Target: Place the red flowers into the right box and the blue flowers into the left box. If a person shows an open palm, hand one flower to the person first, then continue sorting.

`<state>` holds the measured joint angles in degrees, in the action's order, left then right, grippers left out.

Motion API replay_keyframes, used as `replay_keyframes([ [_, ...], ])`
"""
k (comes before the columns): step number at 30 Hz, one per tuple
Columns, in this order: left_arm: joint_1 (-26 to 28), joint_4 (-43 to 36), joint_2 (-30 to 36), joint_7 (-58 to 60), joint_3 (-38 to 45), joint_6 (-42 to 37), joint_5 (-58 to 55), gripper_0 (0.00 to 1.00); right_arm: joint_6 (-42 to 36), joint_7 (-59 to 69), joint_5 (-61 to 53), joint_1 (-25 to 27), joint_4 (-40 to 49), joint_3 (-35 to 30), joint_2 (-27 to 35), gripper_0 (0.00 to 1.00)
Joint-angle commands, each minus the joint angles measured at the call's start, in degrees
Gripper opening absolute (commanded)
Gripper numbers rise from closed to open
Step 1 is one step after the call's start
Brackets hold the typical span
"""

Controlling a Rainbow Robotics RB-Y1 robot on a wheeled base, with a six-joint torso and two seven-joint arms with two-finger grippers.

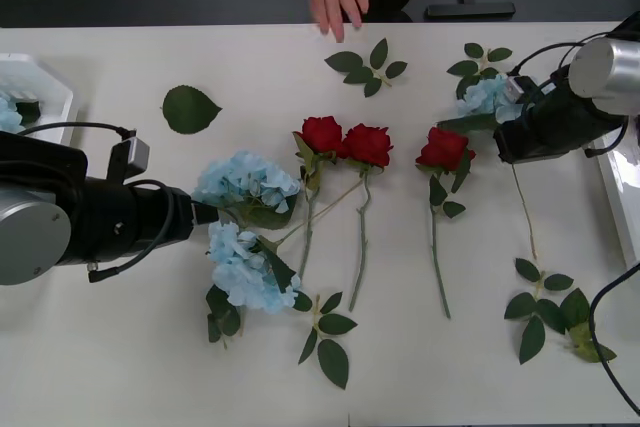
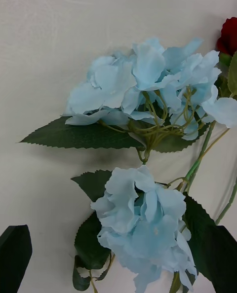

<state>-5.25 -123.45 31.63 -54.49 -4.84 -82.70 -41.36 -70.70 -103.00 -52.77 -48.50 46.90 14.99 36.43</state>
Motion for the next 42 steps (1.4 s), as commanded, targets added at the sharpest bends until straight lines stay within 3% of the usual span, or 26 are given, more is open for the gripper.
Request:
replay_keyframes([
  [1, 0.9, -2.0, -1.0, 2.3, -0.7, 0.8, 0.6, 1.00, -3.9, -9.3, -4.2, -2.0, 0.2, -9.0, 3.2, 0.00],
  [7, 0.9, -2.0, -1.0, 2.3, -0.7, 0.8, 0.6, 1.00, -6.7, -14.8, -5.2, -2.0, 0.2, -14.4, 5.3, 0.00],
  [10, 0.9, -2.0, -1.0, 2.3, -0.7, 0.8, 0.6, 1.00, -6.6, -18.4, -9.7, -2.3, 0.2, -20.1, 6.5, 0.00],
  [15, 0.9, -2.0, -1.0, 2.3, -0.7, 0.8, 0.6, 1.00, -6.7, -27.8, -20.1, -5.1, 0.2, -23.9, 7.2, 0.00],
  [23, 0.9, -2.0, -1.0, 2.3, -0.7, 0.8, 0.6, 1.00, -4.7, -46.9, -50.1, -10.8, 0.6, -20.0, 1.2, 0.00],
  [25, 0.9, -2.0, -1.0, 2.3, -0.7, 0.8, 0.6, 1.00, -3.2, -51.9, -52.8, -12.1, 0.6, -19.1, 0.1, 0.00],
  [37, 0.9, -2.0, -1.0, 2.3, -0.7, 0.8, 0.6, 1.00, 6.8, -52.0, -57.3, -22.1, 0.6, -18.6, -8.7, 0.00],
  [42, 0.9, -2.0, -1.0, 2.3, -0.7, 0.8, 0.6, 1.00, 10.6, -52.0, -59.3, -23.7, 0.6, -18.4, -10.5, 0.00],
])
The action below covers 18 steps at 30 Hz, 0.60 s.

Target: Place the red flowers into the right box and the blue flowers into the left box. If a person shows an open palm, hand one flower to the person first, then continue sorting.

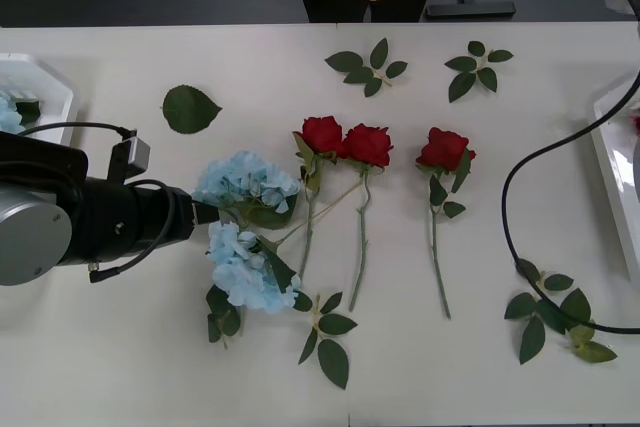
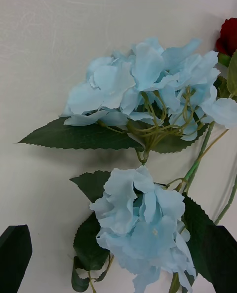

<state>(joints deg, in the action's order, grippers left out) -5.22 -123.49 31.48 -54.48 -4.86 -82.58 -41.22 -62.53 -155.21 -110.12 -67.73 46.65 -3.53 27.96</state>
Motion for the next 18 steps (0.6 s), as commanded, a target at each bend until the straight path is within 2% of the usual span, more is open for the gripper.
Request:
replay_keyframes([
  [1, 0.8, -1.9, -0.8, 2.3, -0.7, 0.7, 0.4, 1.00, 2.8, 0.2, -2.6, -4.5, 0.8, 0.2, -2.2, 0.00],
  [10, 0.8, -1.9, -0.8, 2.3, -0.7, 0.7, 0.4, 1.00, 3.4, 0.2, -4.1, -4.5, 0.8, 1.1, -2.4, 0.00],
  [11, 0.8, -1.9, -0.8, 2.3, -0.7, 0.7, 0.4, 1.00, 3.8, 0.2, -4.5, -4.5, 0.8, 1.4, -2.4, 0.22],
  [13, 0.8, -1.9, -0.8, 2.3, -0.7, 0.7, 0.4, 1.00, 4.3, 0.2, -5.3, -4.4, 0.8, 1.8, -2.3, 0.44],
  [16, 0.8, -1.9, -0.8, 2.3, -0.7, 0.7, 0.4, 1.00, 5.7, 0.2, -7.7, -4.4, 0.8, 3.0, -2.4, 0.71],
  [18, 0.8, -1.9, -0.8, 2.3, -0.7, 0.7, 0.4, 1.00, 6.5, 0.2, -8.8, -4.4, 0.8, 3.4, -2.3, 0.83],
])
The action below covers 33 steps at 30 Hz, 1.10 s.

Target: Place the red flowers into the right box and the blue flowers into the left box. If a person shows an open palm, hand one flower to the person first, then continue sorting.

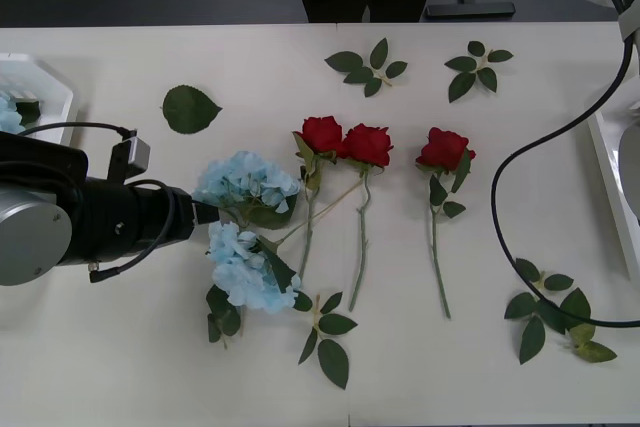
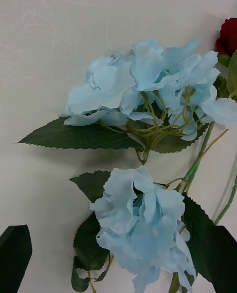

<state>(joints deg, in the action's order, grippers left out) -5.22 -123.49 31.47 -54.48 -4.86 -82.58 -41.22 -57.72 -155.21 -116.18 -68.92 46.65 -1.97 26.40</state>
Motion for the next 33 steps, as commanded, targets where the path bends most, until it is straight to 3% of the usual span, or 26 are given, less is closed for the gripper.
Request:
replay_keyframes([
  [1, 0.8, -1.9, -0.8, 2.3, -0.7, 0.7, 0.4, 1.00, 1.9, 0.2, -2.7, -3.2, 0.7, 1.9, -0.8, 0.86],
  [6, 0.8, -1.9, -0.8, 2.3, -0.7, 0.7, 0.4, 1.00, 1.9, 0.2, -2.7, -3.2, 0.8, 2.0, -0.7, 1.00],
  [18, 0.8, -1.9, -0.8, 2.3, -0.7, 0.7, 0.4, 1.00, -2.4, 0.7, 14.1, -3.2, 0.7, 3.6, -0.5, 1.00],
  [24, 0.8, -1.9, -0.8, 2.3, -0.7, 0.7, 0.4, 1.00, -4.9, 14.3, 24.4, -2.4, 0.7, 7.4, 0.9, 1.00],
  [33, 0.8, -1.9, -0.8, 2.3, -0.7, 0.7, 0.4, 1.00, -23.9, 28.7, 39.2, 1.4, 0.7, 8.4, 5.3, 1.00],
])
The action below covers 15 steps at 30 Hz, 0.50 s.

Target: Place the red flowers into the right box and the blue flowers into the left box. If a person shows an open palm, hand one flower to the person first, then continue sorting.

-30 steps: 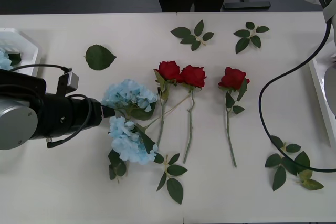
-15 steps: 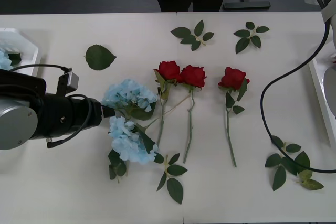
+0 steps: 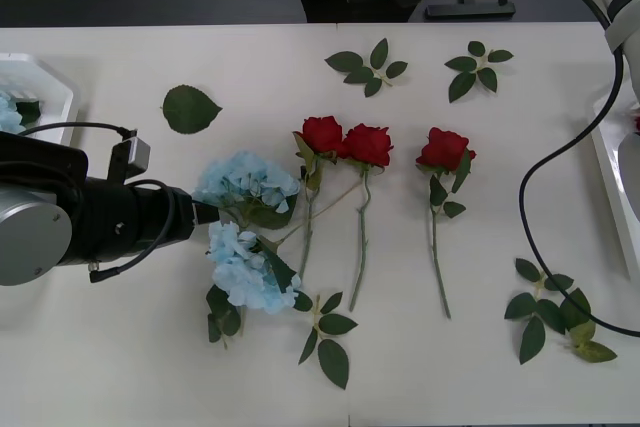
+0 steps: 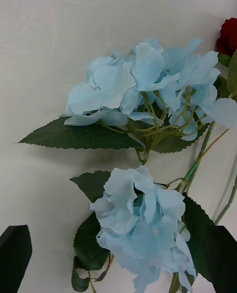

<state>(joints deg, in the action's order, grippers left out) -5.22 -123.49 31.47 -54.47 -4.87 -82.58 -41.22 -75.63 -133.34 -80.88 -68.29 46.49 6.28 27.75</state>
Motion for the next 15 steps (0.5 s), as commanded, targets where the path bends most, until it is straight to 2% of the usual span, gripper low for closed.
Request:
replay_keyframes([
  [1, 0.8, -1.9, -0.8, 2.3, -0.7, 0.7, 0.4, 1.00, -8.5, 9.5, 5.9, 1.1, 1.0, 0.2, 4.7, 1.00],
  [8, 0.8, -1.9, -0.8, 2.3, -0.7, 0.7, 0.4, 1.00, -19.7, 30.5, 18.3, 2.9, 3.3, 4.3, 6.7, 1.00],
  [15, 1.9, -1.0, -1.7, 2.2, -1.4, 0.3, 0.1, 1.00, -22.2, 49.2, 25.5, 10.1, 16.3, 8.5, 7.8, 1.00],
])
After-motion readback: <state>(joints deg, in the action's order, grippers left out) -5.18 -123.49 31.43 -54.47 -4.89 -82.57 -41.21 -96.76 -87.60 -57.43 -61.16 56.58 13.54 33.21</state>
